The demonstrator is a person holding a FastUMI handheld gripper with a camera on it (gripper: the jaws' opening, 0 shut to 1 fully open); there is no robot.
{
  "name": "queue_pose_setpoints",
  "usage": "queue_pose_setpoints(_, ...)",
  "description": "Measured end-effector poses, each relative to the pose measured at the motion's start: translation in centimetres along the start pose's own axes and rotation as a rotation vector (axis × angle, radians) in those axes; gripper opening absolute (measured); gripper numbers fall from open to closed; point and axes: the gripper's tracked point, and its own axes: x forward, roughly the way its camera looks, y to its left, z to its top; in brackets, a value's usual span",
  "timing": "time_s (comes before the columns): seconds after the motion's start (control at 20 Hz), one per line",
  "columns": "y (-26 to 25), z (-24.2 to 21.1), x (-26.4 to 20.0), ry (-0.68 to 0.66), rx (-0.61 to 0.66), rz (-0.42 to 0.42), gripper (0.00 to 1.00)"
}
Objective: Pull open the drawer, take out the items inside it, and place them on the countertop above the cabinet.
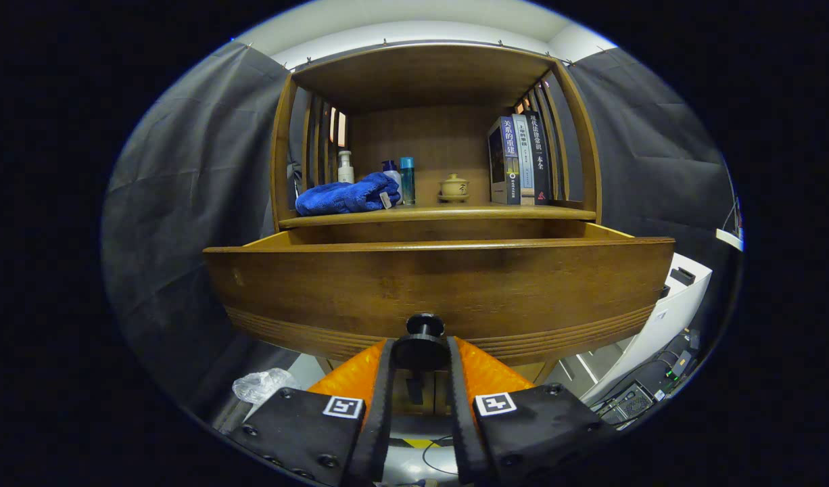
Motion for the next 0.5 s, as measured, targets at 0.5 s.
queue_pose_setpoints(0.5, -0.09, -0.11, 0.05, -0.015, -0.025, -0.012, 0.50)
